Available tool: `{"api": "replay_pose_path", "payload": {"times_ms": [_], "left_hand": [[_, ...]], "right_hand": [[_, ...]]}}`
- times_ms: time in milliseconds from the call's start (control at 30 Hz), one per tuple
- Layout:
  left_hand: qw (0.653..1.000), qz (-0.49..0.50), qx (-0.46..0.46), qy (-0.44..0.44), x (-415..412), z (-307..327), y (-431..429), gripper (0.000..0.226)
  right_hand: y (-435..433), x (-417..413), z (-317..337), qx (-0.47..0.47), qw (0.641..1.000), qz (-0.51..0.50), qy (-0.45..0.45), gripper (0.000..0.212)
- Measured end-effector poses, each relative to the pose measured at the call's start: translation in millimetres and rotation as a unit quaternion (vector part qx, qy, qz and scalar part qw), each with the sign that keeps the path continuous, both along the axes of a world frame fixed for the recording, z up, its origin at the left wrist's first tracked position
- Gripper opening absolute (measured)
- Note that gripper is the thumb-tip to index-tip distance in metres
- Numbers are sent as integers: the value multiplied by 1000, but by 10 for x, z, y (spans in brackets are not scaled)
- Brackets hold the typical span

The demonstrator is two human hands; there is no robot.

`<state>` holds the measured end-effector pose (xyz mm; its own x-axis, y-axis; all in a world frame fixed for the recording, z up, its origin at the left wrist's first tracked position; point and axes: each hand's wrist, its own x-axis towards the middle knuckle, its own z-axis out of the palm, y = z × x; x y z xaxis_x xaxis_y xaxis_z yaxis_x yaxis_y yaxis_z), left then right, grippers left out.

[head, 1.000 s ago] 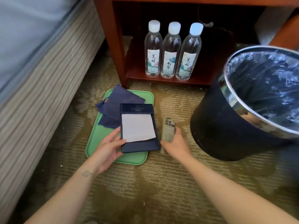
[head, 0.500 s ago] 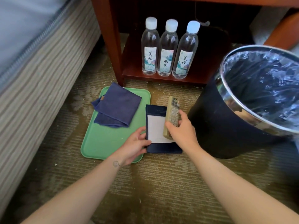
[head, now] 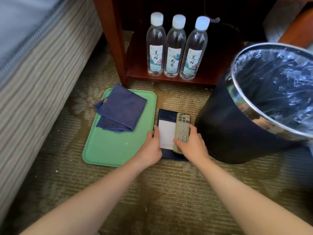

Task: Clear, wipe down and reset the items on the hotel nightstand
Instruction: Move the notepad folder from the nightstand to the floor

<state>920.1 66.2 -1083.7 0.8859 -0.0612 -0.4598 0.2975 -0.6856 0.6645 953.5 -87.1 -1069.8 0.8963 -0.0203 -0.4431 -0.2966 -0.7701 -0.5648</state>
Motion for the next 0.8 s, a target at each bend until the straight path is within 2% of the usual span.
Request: {"api": "replay_pose_path", "payload": {"times_ms": [167, 267, 467, 633, 700, 800], "left_hand": [[984, -101, 145, -34, -76, 46, -93, 76], [961, -131, 213, -120, -62, 64, -26, 75], [957, -76, 183, -211, 112, 281, 183, 69], [930, -17, 120, -347, 270, 834, 359, 63], [900, 13, 81, -428, 423, 1238, 449, 60], [817, 48, 47, -573, 749, 1954, 568, 54]], "right_hand": [[-9, 4, -27, 1, 1000, 10, 2, 86], [-4, 19, -39, -1, 1000, 9, 4, 89], [63, 55, 171, 4, 999, 25, -35, 81], [213, 75, 763, 80, 985, 87, -129, 68], [318, 133, 1116, 103, 965, 143, -193, 61], [487, 351, 1760, 180, 921, 194, -286, 48]]}}
